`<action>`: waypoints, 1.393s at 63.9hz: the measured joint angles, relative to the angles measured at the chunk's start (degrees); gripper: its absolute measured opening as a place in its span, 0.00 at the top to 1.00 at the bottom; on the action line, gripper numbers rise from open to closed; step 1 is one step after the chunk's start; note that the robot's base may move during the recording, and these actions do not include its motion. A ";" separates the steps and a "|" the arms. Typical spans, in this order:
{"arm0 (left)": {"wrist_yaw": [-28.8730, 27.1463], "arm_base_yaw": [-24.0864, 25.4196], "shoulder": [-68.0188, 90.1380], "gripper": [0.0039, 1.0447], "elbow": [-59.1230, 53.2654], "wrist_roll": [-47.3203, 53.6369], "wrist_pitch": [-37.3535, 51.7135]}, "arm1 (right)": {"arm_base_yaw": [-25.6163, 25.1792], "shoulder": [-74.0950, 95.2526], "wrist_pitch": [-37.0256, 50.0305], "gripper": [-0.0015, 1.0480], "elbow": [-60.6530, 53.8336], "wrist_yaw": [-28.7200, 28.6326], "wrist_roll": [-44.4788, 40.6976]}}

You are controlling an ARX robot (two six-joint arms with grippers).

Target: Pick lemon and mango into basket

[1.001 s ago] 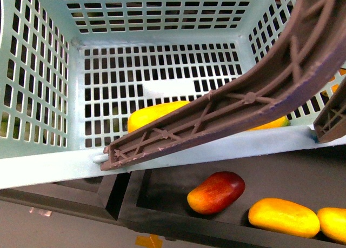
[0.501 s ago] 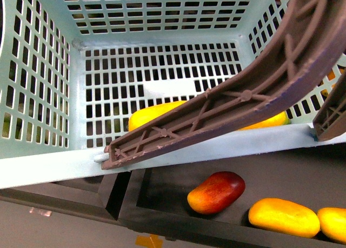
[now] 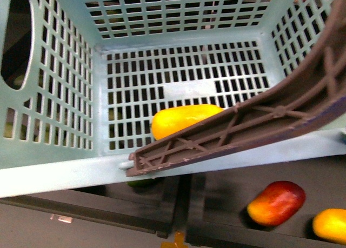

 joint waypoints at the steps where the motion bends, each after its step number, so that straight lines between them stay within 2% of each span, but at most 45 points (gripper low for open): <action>1: -0.11 0.00 0.00 0.86 0.00 0.04 0.00 | 0.00 -0.02 -0.02 0.08 0.00 0.00 0.02; 17: -1.64 0.63 0.00 0.86 0.00 0.37 0.00 | 0.02 -0.02 -0.07 0.08 0.00 0.00 0.00; 39: -0.04 0.57 0.00 0.86 0.00 0.15 0.00 | 0.00 -0.11 -0.07 0.08 0.00 -0.02 0.00; 89: -0.74 0.63 0.04 0.86 0.00 0.44 0.00 | 0.00 -0.07 -0.09 0.08 0.00 -0.20 0.00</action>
